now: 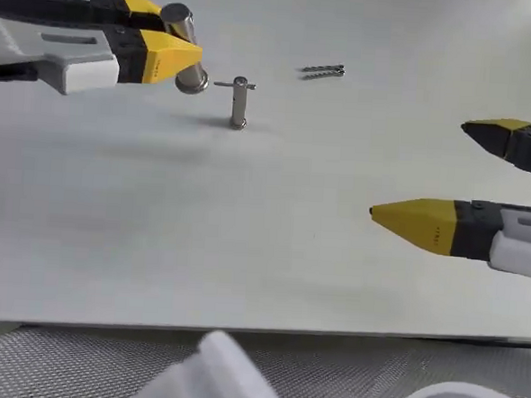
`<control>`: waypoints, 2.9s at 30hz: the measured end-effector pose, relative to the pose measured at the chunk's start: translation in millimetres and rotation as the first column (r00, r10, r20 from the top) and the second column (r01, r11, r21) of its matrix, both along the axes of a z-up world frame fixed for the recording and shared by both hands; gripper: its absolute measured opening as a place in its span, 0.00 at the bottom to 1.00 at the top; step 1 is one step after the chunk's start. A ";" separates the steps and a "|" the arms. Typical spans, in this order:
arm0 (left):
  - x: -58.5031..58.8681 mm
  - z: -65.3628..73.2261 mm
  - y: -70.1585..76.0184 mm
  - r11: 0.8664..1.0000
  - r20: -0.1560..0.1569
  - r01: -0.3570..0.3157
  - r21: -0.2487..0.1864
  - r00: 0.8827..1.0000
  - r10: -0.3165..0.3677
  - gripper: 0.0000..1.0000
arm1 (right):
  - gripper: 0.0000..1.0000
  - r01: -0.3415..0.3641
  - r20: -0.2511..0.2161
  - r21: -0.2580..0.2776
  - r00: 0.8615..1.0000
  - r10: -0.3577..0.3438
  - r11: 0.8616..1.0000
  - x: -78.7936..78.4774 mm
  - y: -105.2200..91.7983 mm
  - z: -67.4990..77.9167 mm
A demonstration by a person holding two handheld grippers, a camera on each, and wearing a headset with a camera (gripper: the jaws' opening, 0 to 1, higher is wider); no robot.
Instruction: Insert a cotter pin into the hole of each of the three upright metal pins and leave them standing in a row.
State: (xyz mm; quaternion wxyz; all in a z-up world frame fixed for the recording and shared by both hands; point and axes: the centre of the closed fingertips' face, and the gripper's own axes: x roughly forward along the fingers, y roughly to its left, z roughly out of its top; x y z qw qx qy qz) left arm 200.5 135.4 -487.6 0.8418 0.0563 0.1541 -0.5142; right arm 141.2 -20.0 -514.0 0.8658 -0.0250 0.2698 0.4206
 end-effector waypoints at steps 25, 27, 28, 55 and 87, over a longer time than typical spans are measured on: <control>-36.4 -64.7 -48.4 0.976 -0.068 0.162 0.146 0.986 -0.153 0.10 | 0.91 -0.011 -0.052 0.007 0.999 0.012 1.000 -5.9 1.9 -12.3; -37.4 -68.0 -49.2 0.974 -0.073 0.165 0.157 0.985 -0.155 0.10 | 0.91 -0.012 -0.055 0.008 0.998 0.013 1.000 -6.5 2.5 -13.6; -38.4 -68.8 -51.0 0.974 -0.077 0.164 0.158 0.985 -0.154 0.10 | 0.91 -0.013 -0.056 0.009 0.998 0.013 1.000 -6.7 2.6 -14.0; -41.6 -84.7 -51.8 0.974 -0.043 0.137 0.182 0.990 -0.131 0.11 | 0.90 -0.039 -0.074 0.022 0.996 0.041 0.999 -6.3 11.5 -16.1; -55.8 -57.0 -17.2 0.985 -0.073 0.006 0.175 0.997 0.006 0.69 | 0.90 -0.112 -0.120 -0.019 0.987 0.109 0.993 -6.4 15.2 -23.5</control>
